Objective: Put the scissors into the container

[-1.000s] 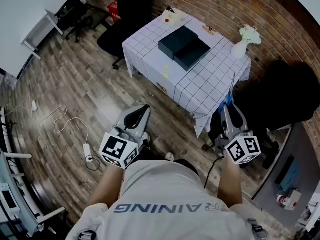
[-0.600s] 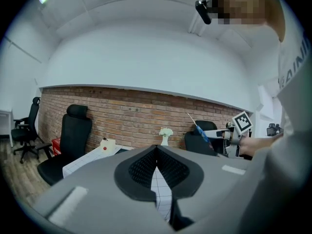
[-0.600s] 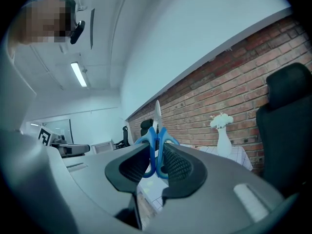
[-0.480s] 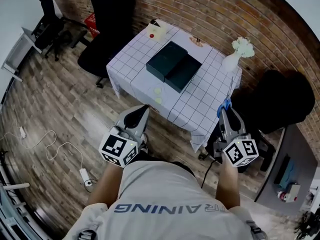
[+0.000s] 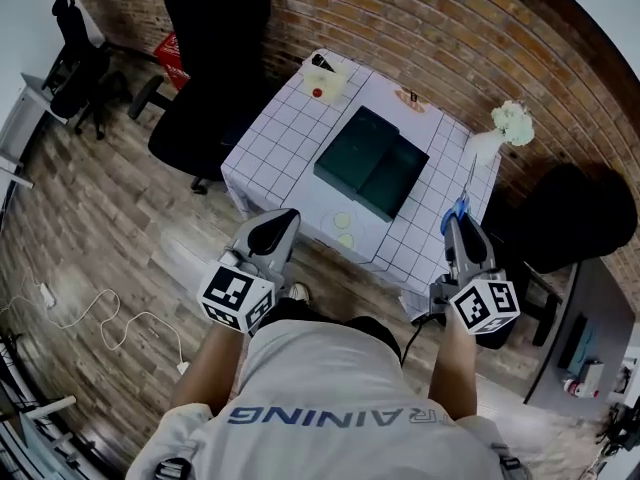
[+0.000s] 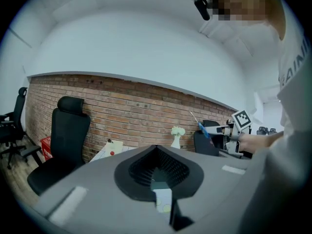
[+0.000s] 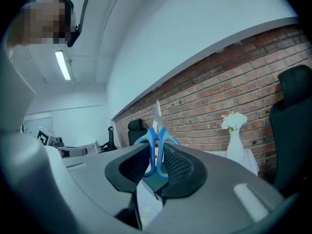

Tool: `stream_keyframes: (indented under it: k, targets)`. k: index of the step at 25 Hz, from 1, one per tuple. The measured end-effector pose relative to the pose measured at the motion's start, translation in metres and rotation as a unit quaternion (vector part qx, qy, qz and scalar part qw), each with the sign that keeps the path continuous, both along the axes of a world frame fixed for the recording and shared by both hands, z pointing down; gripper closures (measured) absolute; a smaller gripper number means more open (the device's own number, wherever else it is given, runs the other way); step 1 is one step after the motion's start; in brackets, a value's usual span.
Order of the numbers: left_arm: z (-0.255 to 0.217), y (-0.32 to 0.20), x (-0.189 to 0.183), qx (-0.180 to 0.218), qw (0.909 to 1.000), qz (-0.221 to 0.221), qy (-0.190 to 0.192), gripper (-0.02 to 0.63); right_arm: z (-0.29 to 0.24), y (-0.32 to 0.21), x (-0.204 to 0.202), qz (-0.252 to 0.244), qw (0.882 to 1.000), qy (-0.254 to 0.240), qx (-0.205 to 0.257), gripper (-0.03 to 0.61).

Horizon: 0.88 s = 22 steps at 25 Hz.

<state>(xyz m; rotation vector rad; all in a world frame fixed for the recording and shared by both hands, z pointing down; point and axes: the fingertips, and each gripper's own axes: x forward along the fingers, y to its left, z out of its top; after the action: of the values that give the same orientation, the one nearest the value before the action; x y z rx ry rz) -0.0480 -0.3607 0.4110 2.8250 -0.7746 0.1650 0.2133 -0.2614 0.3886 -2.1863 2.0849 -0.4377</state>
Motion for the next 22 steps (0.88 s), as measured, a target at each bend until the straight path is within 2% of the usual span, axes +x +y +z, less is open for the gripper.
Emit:
stream_keyframes:
  k: [4, 7, 11, 14, 18, 22]
  targets:
    - [0.005, -0.034, -0.004, -0.005, 0.9999, 0.010, -0.006, 0.612, 0.007, -0.023, -0.010, 0.005, 1.000, -0.002, -0.005, 0.472]
    - [0.008, -0.050, 0.011, -0.011, 0.9997, 0.020, -0.005, 0.612, 0.014, -0.031, 0.000, 0.016, 1.000, -0.007, -0.016, 0.472]
    - [0.014, -0.058, 0.043, -0.018, 0.9990, 0.041, -0.009, 0.612, 0.019, -0.034, 0.027, 0.031, 0.999, -0.012, -0.024, 0.472]
    - [0.014, -0.062, 0.068, -0.018, 0.9990, 0.039, -0.012, 0.612, 0.025, -0.036, 0.051, 0.031, 0.999, -0.018, -0.025, 0.472]
    - [0.010, -0.068, 0.106, -0.016, 0.9993, 0.027, -0.020, 0.612, 0.030, -0.045, 0.087, 0.019, 0.999, -0.035, -0.023, 0.472]
    - [0.014, -0.067, 0.159, -0.011, 0.9989, 0.029, -0.037, 0.612, 0.042, -0.054, 0.122, -0.002, 0.999, -0.048, -0.025, 0.472]
